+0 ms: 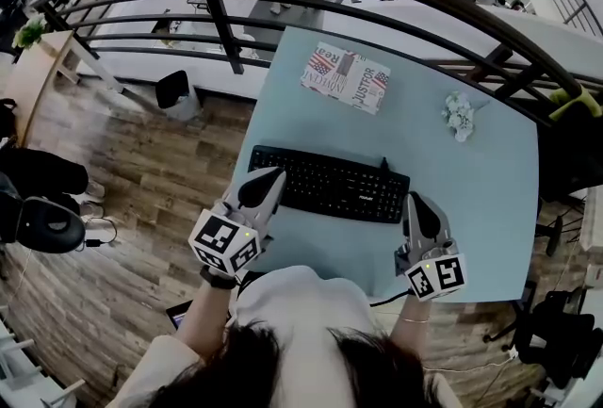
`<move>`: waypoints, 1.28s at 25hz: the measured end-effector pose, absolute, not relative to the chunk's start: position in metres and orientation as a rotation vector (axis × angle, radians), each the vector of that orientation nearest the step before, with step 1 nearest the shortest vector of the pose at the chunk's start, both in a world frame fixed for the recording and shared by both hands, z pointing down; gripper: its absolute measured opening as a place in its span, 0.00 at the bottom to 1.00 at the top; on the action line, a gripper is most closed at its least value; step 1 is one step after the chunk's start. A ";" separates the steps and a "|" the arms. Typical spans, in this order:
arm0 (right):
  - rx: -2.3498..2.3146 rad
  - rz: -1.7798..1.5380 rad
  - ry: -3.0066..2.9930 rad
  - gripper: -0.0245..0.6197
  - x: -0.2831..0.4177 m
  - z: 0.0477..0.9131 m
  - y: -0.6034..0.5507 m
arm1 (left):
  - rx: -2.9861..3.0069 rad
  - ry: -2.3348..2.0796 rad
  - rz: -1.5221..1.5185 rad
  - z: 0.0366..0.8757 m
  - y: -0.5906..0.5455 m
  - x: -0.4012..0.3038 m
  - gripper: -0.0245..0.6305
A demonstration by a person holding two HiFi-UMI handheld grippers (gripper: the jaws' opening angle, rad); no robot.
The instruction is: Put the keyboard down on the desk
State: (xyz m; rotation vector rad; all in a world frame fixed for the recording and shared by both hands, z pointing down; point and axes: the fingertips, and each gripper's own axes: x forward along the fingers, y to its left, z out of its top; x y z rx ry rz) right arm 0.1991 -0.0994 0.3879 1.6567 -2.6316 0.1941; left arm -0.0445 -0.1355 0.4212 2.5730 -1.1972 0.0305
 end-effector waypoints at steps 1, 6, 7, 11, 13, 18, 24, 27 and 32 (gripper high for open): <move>1.654 0.194 -2.631 0.04 0.199 0.388 -0.100 | 2.570 -1.200 0.031 0.421 -0.136 -0.045 0.12; 1.640 0.196 -2.635 0.04 0.198 0.387 -0.102 | 2.558 -1.215 0.035 0.422 -0.136 -0.048 0.12; 1.639 0.195 -2.637 0.04 0.198 0.387 -0.102 | 2.557 -1.216 0.037 0.423 -0.136 -0.048 0.12; 1.631 0.183 -2.641 0.04 0.196 0.386 -0.100 | 2.554 -1.218 0.039 0.424 -0.131 -0.048 0.12; 1.630 0.181 -2.640 0.04 0.196 0.387 -0.098 | 2.554 -1.222 0.038 0.423 -0.130 -0.049 0.12; 1.657 0.210 -2.634 0.04 0.198 0.388 -0.096 | 2.549 -1.230 0.039 0.424 -0.127 -0.050 0.12; 1.646 0.214 -2.634 0.04 0.196 0.390 -0.092 | 2.551 -1.231 0.045 0.425 -0.126 -0.051 0.12; 1.653 0.221 -2.633 0.04 0.196 0.391 -0.090 | 2.558 -1.224 0.046 0.425 -0.126 -0.051 0.12; 1.661 0.229 -2.620 0.04 0.196 0.394 -0.089 | 2.593 -1.198 0.064 0.422 -0.129 -0.048 0.12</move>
